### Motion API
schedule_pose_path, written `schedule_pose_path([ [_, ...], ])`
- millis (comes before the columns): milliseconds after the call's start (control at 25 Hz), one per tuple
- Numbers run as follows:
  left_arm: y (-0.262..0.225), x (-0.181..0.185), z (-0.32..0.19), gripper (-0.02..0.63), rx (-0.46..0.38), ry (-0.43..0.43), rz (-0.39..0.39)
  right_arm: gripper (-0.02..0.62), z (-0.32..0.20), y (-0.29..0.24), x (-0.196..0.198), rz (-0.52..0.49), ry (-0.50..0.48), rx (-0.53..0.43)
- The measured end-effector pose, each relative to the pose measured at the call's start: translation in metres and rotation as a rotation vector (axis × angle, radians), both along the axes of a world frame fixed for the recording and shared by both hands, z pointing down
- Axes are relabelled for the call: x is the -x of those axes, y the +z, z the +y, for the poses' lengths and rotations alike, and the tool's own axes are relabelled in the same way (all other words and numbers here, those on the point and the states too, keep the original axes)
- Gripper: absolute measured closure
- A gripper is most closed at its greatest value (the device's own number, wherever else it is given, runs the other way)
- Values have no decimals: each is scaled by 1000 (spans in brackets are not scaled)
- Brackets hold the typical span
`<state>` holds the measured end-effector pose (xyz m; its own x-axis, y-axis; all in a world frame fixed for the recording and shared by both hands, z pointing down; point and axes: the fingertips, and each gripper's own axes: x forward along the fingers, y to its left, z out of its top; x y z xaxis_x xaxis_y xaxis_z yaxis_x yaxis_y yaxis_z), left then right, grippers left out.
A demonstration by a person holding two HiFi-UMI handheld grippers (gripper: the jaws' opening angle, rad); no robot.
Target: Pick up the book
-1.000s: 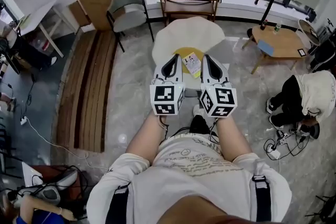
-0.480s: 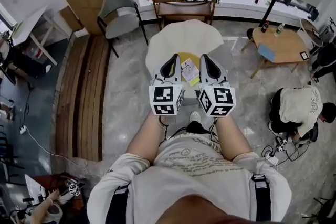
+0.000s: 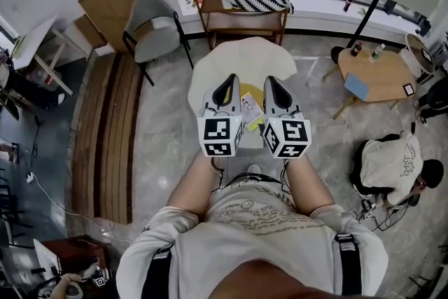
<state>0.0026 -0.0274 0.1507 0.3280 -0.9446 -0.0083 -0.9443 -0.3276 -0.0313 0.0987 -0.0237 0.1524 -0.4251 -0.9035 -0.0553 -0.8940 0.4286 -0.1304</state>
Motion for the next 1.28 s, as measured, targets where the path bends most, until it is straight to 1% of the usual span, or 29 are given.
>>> schedule_pose_path([
  [160,-1,-6,-38,589,14,-19,-4,569,-41,1,-5,-4,-24,13],
  [360,8,-8,-74,589,30,-35,-4,569,-83,8,3,9,-66,27],
  [520,16,-2,-92,588,50,-49,13,569,-104,13,13,23,-94,42],
  [680,20,12,-110,589,58,-53,30,569,-123,16,29,49,-107,46],
  [880,31,33,-136,588,78,-40,49,569,-145,27,51,69,-107,70],
  [1120,47,56,-162,588,107,21,60,569,-167,42,72,71,-48,107],
  [1280,67,65,-170,589,140,49,68,569,-173,62,82,88,-29,153],
])
